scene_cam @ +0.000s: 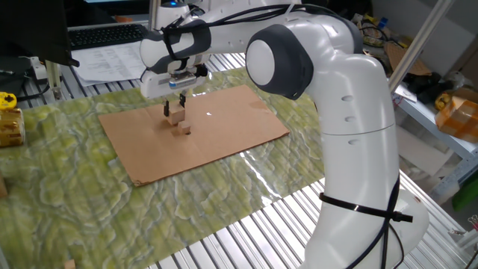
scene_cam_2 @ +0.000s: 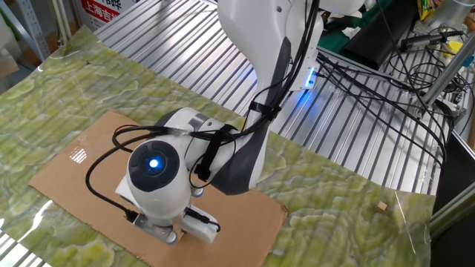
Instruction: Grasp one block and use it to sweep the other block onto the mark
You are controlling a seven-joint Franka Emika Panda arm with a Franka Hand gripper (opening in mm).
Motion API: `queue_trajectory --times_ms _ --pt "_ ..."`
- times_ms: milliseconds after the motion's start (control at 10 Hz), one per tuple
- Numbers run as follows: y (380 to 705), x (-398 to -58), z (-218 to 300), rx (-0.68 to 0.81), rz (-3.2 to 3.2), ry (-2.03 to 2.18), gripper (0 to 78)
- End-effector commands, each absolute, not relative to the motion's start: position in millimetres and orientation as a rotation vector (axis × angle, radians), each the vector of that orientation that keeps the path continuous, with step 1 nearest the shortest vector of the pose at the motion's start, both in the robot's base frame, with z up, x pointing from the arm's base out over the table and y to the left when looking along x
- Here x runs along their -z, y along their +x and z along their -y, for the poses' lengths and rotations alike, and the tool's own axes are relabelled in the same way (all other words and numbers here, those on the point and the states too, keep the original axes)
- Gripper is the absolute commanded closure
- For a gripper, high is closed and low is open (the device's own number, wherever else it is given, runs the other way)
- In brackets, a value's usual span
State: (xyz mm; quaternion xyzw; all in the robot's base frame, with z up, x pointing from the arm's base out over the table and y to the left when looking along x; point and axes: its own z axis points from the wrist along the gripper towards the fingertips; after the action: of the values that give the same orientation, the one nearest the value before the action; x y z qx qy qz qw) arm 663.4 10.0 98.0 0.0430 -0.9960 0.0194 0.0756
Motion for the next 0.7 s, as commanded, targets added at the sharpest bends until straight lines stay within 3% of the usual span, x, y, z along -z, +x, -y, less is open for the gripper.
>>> queue_trajectory --times_ms 100,700 --pt "662.3 -99.2 -10.0 -0.054 2.963 0.148 76.4" --pt "660.4 -98.2 -10.5 -0.069 2.886 0.182 76.4"
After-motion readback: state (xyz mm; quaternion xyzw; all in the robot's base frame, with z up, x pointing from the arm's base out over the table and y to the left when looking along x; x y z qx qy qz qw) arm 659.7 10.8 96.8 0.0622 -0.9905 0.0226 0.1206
